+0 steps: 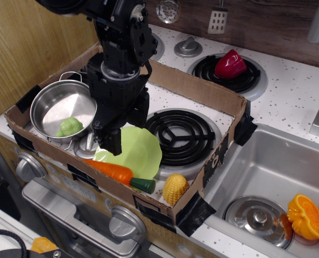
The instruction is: Take carrot off plate
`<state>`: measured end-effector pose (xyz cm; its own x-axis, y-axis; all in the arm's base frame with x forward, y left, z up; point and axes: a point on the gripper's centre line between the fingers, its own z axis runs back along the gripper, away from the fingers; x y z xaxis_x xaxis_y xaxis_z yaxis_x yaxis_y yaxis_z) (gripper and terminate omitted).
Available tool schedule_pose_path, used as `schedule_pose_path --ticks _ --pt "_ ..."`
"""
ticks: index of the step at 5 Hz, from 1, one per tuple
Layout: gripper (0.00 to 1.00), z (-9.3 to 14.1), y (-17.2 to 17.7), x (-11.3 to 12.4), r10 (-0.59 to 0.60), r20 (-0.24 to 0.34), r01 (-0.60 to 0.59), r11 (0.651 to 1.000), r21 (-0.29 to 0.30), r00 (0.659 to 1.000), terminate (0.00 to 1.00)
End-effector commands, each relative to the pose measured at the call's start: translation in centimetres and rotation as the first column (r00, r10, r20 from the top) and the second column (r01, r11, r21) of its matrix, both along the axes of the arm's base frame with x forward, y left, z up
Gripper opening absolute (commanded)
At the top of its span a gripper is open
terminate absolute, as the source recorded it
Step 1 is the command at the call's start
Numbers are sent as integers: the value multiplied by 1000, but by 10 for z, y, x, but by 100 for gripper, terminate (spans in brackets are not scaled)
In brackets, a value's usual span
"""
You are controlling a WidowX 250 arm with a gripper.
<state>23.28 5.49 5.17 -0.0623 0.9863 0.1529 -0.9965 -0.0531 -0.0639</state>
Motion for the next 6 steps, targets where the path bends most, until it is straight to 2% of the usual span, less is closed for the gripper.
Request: schedule_pose_path --ticks 1,3,6 --pt "100 -7 -5 -6 44 13 -43 999 -4 999 0" --pt "100 -21 -3 -9 35 45 -35 999 -10 998 0" --pt "100 -41 -3 -9 22 136 -23 1000 8 991 0"
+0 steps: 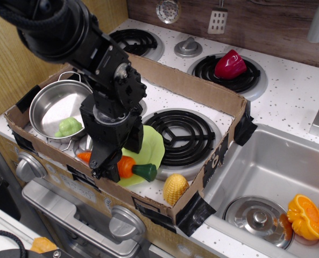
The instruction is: Take carrot off plate
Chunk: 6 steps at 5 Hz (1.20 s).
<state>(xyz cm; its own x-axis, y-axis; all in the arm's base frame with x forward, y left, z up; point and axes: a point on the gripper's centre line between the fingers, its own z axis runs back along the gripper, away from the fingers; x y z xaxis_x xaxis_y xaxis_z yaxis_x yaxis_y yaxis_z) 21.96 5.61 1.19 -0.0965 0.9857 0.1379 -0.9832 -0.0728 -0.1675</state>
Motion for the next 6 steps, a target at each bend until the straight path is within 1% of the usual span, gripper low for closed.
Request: schedule_pose_path --ticks 1,2,3,4,5,6 --pt "0 1 -2 5 -5 51 3 1000 25 999 0" --pt "0 4 -2 7 -14 47 12 999 39 999 0" --pt "0 14 -4 10 -26 -15 26 1000 -10 1000 0" --pt "0 32 -10 16 -4 -96 -3 998 -67 995 0" --pt "0 51 -19 25 24 -139 -32 998 -59 990 0" --pt "0 73 -27 37 28 -161 -32 999 -26 987 0"
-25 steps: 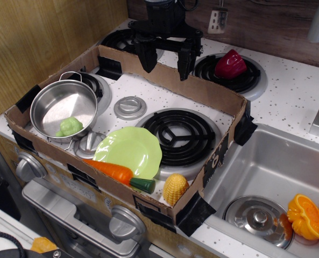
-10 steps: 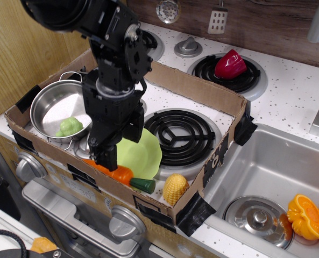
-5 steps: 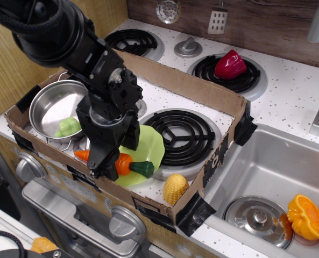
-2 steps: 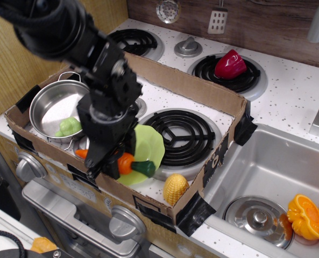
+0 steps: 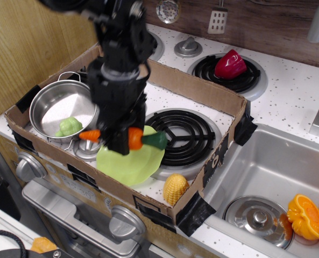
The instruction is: Take carrot off plate
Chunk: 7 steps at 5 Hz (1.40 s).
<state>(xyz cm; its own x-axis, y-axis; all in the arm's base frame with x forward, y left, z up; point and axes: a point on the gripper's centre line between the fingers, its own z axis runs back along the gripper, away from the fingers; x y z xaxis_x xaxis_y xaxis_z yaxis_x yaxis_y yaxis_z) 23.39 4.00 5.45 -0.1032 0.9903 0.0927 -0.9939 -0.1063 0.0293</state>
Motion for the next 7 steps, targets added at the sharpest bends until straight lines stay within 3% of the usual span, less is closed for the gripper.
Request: schedule_pose_path --ticks 1,2,3,4,5,6,7 --pt "0 44 -15 44 -72 16 69 991 113 997 0" --pt "0 44 -10 73 -252 61 234 950 208 966 0" --pt "0 33 0 99 -372 78 351 914 201 925 0" --pt "0 19 11 123 -481 115 444 862 244 869 0" --pt "0 9 24 136 -512 158 457 842 286 845 0" --pt "0 3 44 141 -457 192 396 873 285 868 0" --pt "0 0 58 147 -448 227 375 877 302 865 0"
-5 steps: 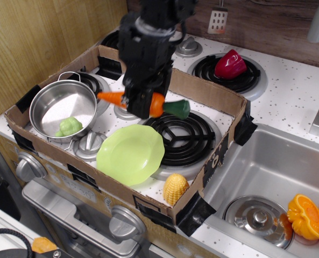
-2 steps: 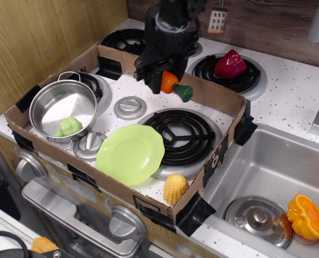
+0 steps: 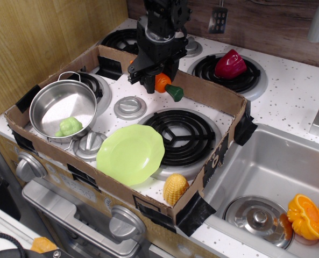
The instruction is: Take carrot off plate
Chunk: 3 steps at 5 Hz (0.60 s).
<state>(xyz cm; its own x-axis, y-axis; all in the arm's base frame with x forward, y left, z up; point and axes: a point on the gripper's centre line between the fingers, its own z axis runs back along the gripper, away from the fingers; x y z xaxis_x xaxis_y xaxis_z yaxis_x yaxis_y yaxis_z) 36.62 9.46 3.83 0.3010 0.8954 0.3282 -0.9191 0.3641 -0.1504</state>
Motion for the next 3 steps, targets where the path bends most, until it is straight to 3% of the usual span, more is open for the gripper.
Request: schedule_pose_path --ticks 1,2,3 --pt "0 14 16 19 -3 97 2 1000 13 995 0" --pt "0 17 11 25 32 90 -33 999 7 995 0" --pt "0 12 4 26 47 129 -49 999 8 990 0"
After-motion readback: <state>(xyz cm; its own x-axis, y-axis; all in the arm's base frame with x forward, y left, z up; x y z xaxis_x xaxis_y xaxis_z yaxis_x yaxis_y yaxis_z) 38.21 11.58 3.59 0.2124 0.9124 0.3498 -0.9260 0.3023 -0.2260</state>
